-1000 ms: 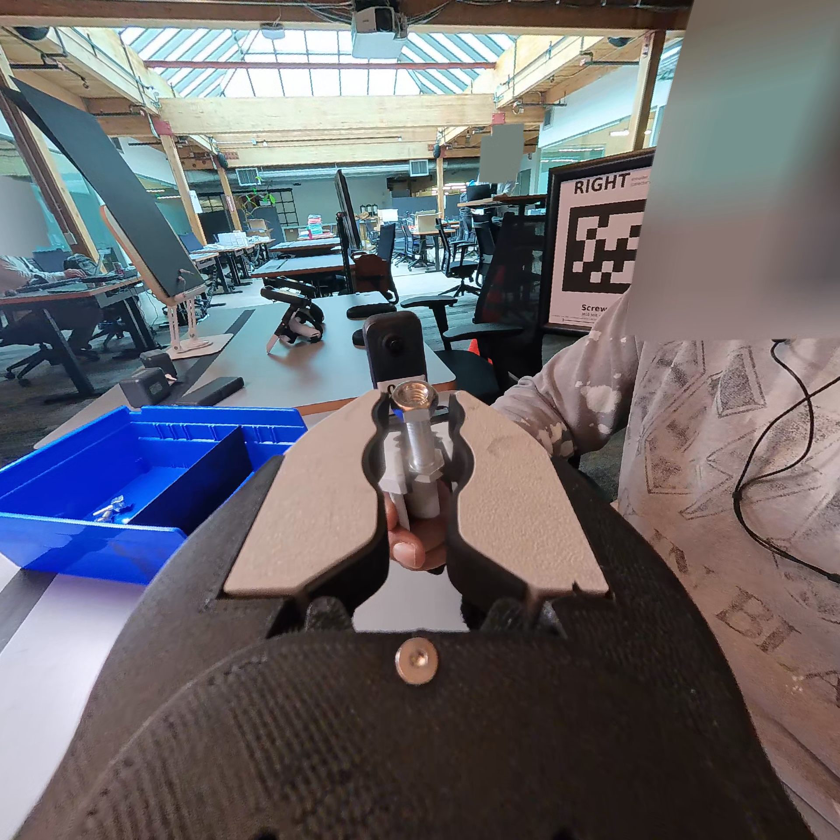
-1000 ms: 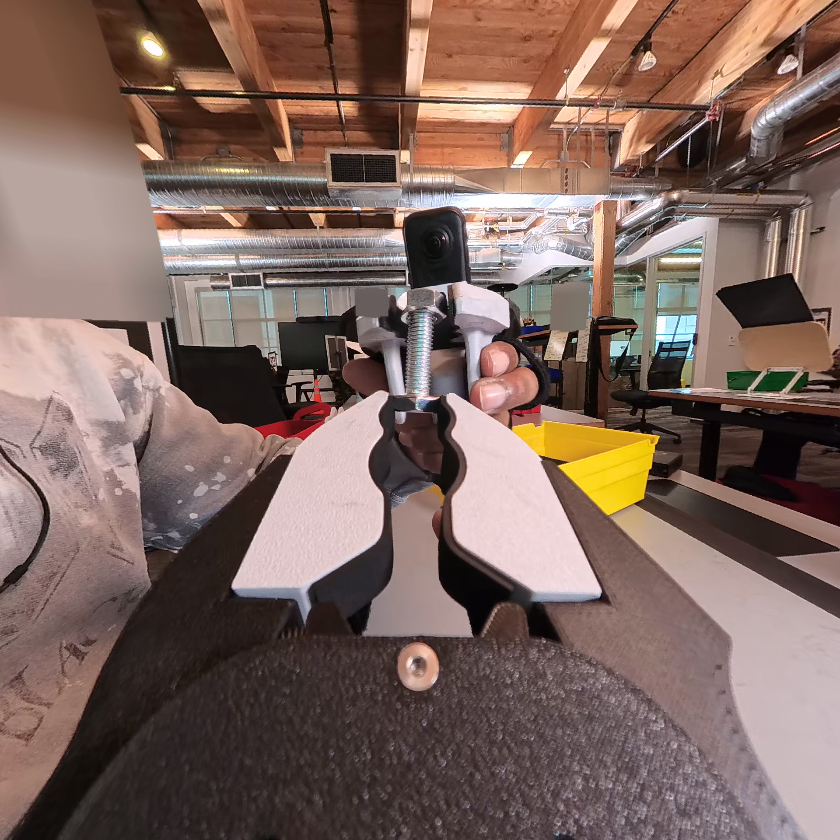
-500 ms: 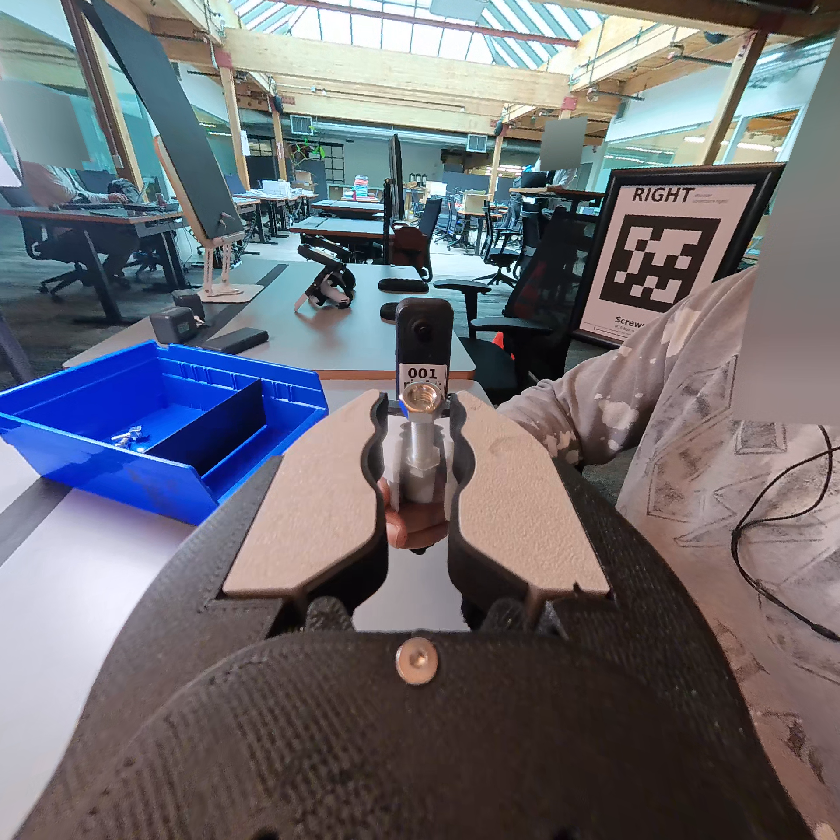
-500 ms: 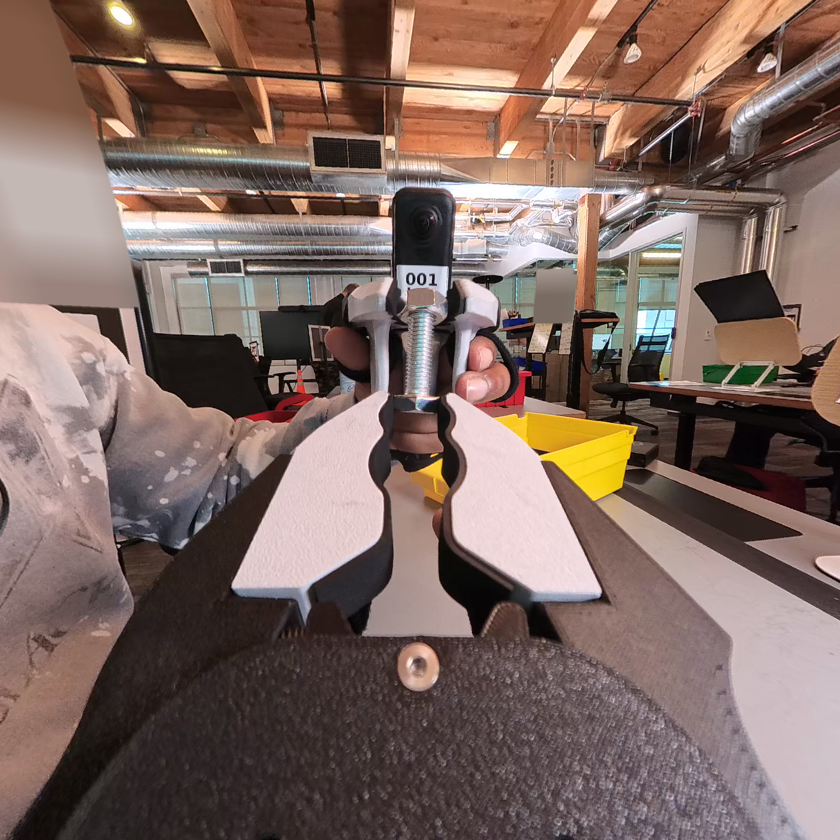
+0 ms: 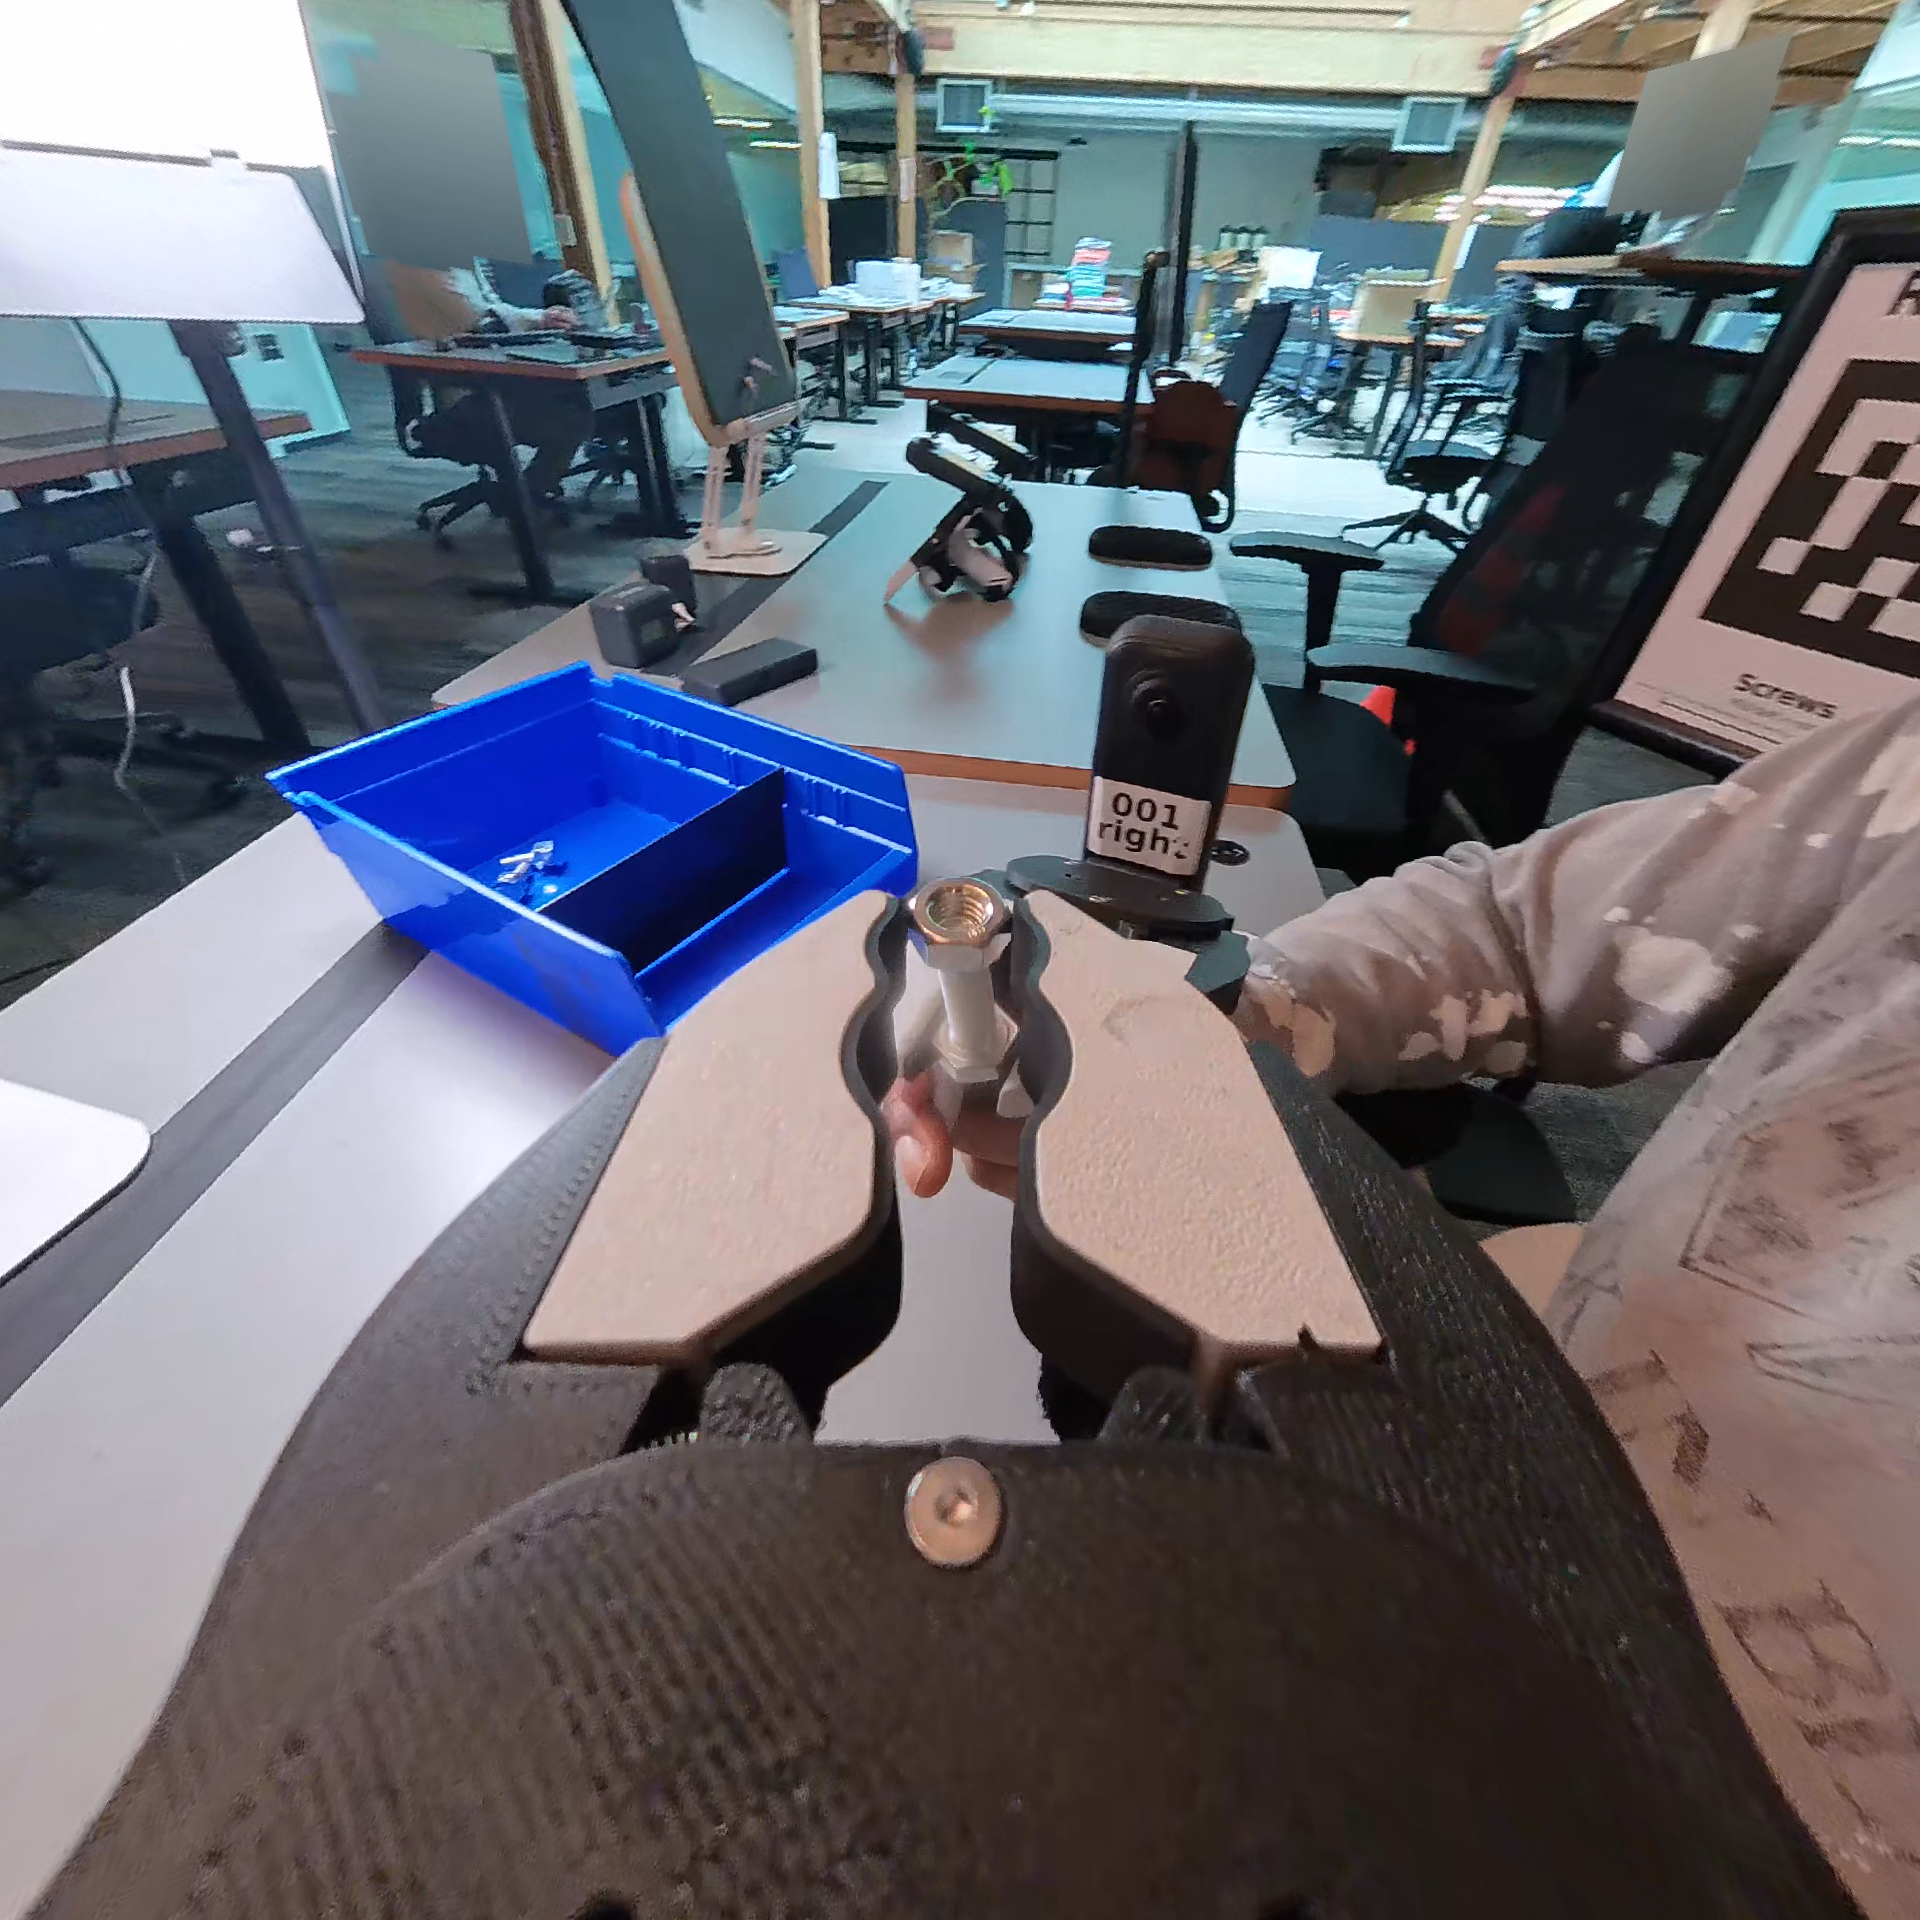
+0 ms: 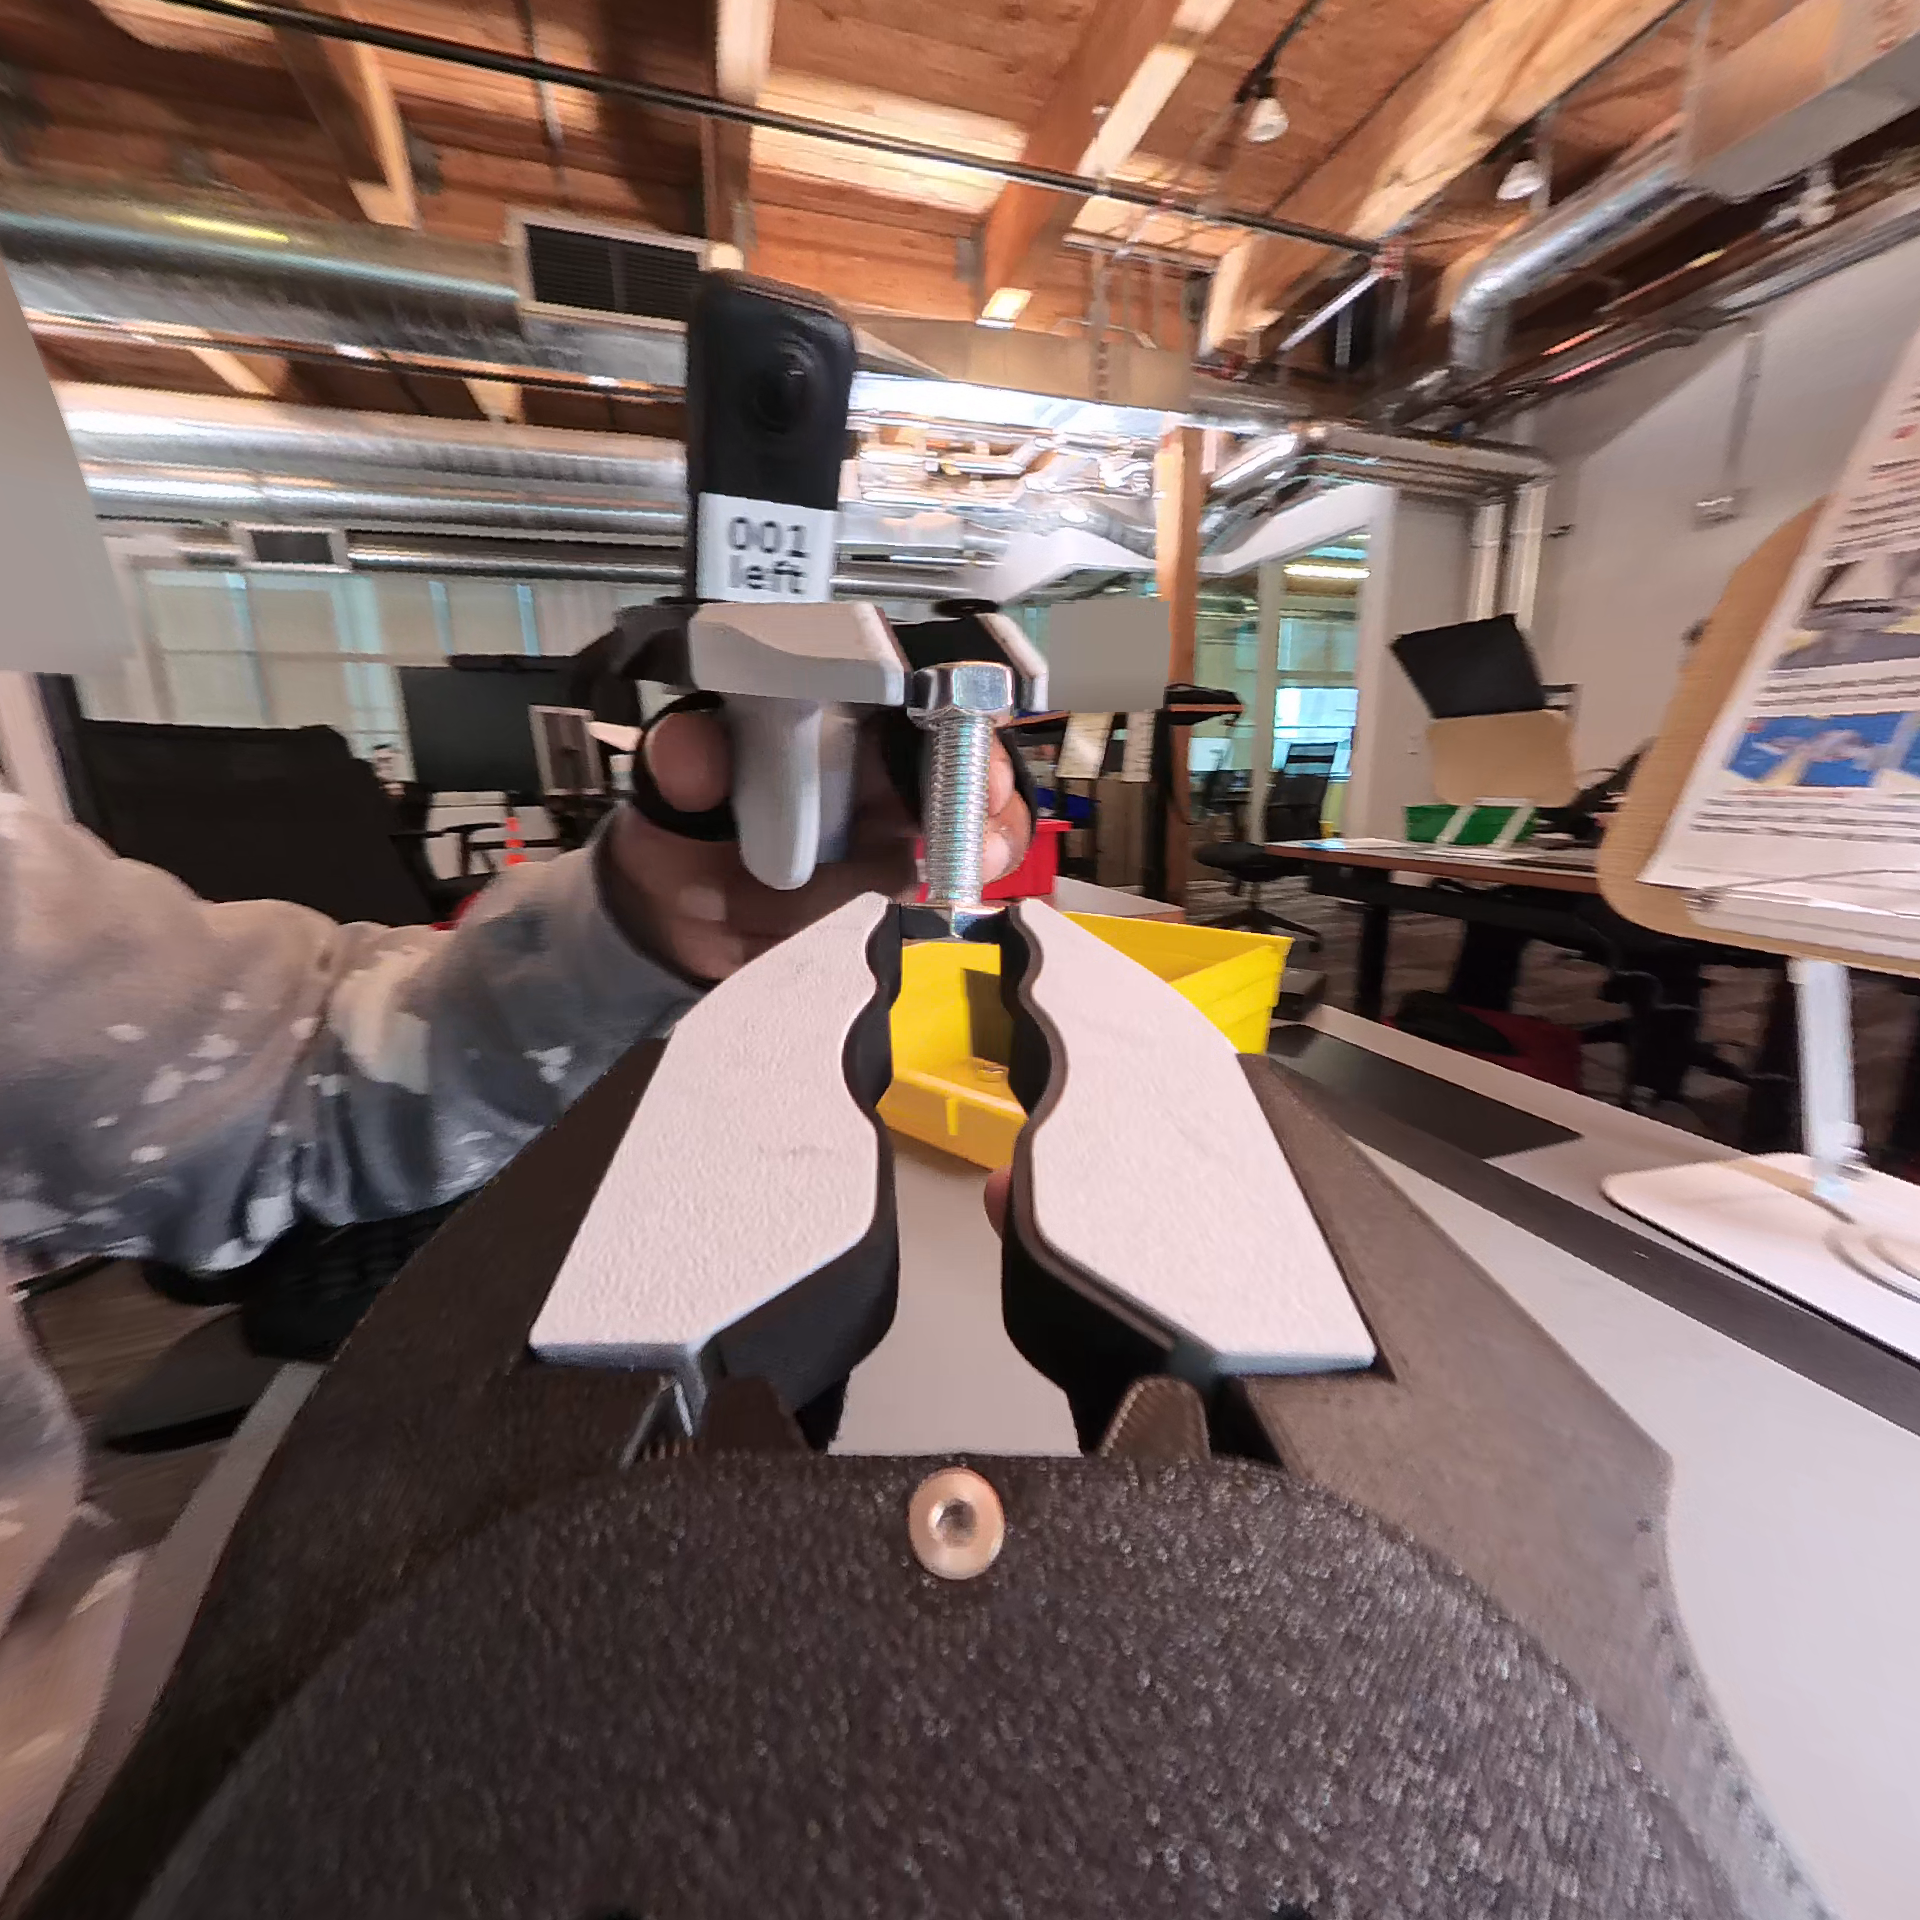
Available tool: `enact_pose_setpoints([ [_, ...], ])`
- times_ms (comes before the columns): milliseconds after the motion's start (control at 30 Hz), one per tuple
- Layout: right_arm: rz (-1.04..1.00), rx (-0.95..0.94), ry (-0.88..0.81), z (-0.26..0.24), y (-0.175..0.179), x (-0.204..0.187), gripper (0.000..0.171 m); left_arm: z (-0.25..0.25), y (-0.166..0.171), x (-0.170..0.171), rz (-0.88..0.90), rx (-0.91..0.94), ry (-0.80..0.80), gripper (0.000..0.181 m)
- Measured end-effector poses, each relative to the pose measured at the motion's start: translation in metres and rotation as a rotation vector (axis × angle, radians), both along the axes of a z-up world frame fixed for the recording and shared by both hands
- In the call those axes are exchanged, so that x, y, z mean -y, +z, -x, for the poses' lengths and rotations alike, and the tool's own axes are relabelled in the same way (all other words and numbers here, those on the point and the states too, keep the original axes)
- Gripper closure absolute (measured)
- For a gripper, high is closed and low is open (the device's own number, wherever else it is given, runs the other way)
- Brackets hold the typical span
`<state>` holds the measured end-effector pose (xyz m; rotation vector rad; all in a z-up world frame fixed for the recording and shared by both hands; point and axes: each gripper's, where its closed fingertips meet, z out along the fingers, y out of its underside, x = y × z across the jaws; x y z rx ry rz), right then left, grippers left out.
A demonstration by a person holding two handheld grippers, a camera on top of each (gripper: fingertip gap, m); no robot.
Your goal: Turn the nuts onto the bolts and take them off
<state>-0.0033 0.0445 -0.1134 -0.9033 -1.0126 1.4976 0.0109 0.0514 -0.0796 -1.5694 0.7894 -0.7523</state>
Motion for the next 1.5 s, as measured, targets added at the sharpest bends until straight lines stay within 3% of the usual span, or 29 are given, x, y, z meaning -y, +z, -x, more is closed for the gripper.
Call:
enact_pose_setpoints([
  [133, -0.003, 0.01, -0.075, 0.001, -0.001, -0.006, 0.153, 0.0, -0.002, -0.006, 0.028, -0.001, 0.04, 0.162],
  [300, -0.01, -0.009, -0.075, -0.002, 0.001, -0.004, 0.153, -0.004, 0.001, -0.001, 0.059, 0.019, -0.029, 0.162],
  [700, 0.142, -0.181, 0.556, -0.032, 0.033, 0.06, 0.154, -0.036, 0.031, 0.056, -0.002, 0.22, -0.554, 0.162],
  [867, 0.14, -0.19, 0.654, -0.041, 0.036, 0.069, 0.153, -0.043, 0.034, 0.063, -0.015, 0.315, -0.671, 0.162],
  [1100, 0.144, -0.187, 0.696, -0.044, 0.036, 0.071, 0.153, -0.042, 0.033, 0.065, -0.011, 0.407, -0.738, 0.162],
  [1500, 0.11, -0.137, 0.598, -0.033, 0.027, 0.064, 0.153, -0.034, 0.025, 0.06, -0.092, 0.258, -0.621, 0.162],
])
